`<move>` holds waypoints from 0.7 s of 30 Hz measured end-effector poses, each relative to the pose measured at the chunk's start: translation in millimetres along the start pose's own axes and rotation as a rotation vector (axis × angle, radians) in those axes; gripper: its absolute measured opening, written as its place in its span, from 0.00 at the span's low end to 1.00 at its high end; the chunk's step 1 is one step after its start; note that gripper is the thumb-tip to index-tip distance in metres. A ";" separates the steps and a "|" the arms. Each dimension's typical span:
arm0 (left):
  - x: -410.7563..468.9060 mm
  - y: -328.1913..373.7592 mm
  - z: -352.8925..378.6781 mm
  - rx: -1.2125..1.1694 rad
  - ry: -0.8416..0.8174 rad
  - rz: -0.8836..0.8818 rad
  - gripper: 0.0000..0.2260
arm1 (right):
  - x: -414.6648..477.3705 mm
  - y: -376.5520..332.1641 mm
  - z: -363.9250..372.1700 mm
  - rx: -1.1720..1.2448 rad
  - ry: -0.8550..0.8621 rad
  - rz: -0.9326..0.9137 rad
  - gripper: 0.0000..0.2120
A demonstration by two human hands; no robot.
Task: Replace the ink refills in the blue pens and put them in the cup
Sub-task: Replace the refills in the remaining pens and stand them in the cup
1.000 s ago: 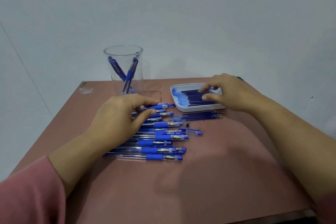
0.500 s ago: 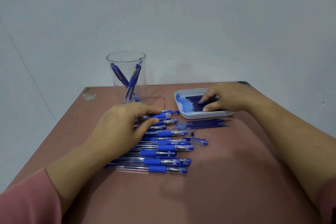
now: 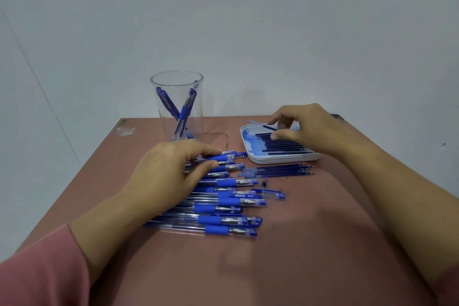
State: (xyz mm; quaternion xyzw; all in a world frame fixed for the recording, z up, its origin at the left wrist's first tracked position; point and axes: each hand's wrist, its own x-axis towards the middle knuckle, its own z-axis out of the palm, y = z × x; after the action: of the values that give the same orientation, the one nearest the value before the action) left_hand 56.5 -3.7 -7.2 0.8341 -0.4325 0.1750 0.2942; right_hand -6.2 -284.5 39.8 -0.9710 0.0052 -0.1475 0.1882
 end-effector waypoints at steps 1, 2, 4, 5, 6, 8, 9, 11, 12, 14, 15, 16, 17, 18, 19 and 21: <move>-0.1 -0.5 0.1 -0.001 0.006 -0.002 0.13 | -3.1 -6.4 -2.7 0.020 0.029 -0.038 0.08; -0.3 -0.9 0.3 -0.002 0.013 -0.002 0.13 | -6.8 -13.3 -5.7 0.026 0.049 -0.085 0.07; -0.5 -1.2 0.7 -0.007 0.024 0.001 0.13 | -16.1 -25.6 -11.1 0.017 0.060 -0.168 0.05; -0.7 -1.2 0.8 -0.010 0.030 0.003 0.13 | -21.8 -31.2 -13.4 0.014 0.058 -0.198 0.05; -0.9 -1.1 1.0 -0.014 0.036 0.004 0.13 | -27.1 -34.7 -13.9 0.014 0.060 -0.218 0.05; -1.1 -1.0 1.0 -0.027 0.045 0.002 0.13 | -37.5 -38.8 -9.7 0.024 0.083 -0.243 0.05; -1.1 -0.8 1.1 -0.034 0.043 0.001 0.13 | -41.7 -38.9 -4.8 0.028 0.107 -0.262 0.05; -1.1 0.4 1.3 -0.048 0.039 0.003 0.16 | -46.4 -34.3 7.6 0.073 0.142 -0.296 0.05; -1.2 0.6 1.4 -0.052 0.040 0.004 0.16 | -46.9 -30.9 13.5 0.122 0.138 -0.290 0.05; -1.0 0.4 1.7 -0.045 0.044 0.006 0.15 | -45.9 -24.3 21.1 0.207 0.115 -0.249 0.05; -0.9 0.0 1.8 -0.042 0.047 0.006 0.14 | -45.7 -22.2 23.0 0.223 0.112 -0.240 0.05; -0.9 -0.3 1.7 -0.042 0.052 0.003 0.13 | -45.8 -21.1 24.6 0.228 0.118 -0.243 0.05; -0.6 -0.7 1.7 -0.045 0.055 0.000 0.13 | -46.6 -22.0 25.4 0.232 0.127 -0.250 0.05; -0.6 -0.8 1.8 -0.051 0.056 -0.003 0.13 | -47.4 -23.4 26.2 0.238 0.138 -0.256 0.05; -0.7 -0.6 1.9 -0.060 0.057 -0.007 0.12 | -48.5 -24.9 26.3 0.250 0.150 -0.260 0.05; -0.8 0.6 2.0 -0.083 0.062 -0.016 0.12 | -49.8 -26.3 26.9 0.260 0.173 -0.269 0.06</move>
State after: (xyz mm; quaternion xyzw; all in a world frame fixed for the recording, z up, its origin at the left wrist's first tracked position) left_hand 55.7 -4.8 -8.9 0.8187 -0.4235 0.1804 0.3433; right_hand -47.3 -247.0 11.4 -0.9142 -0.1275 -0.2536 0.2891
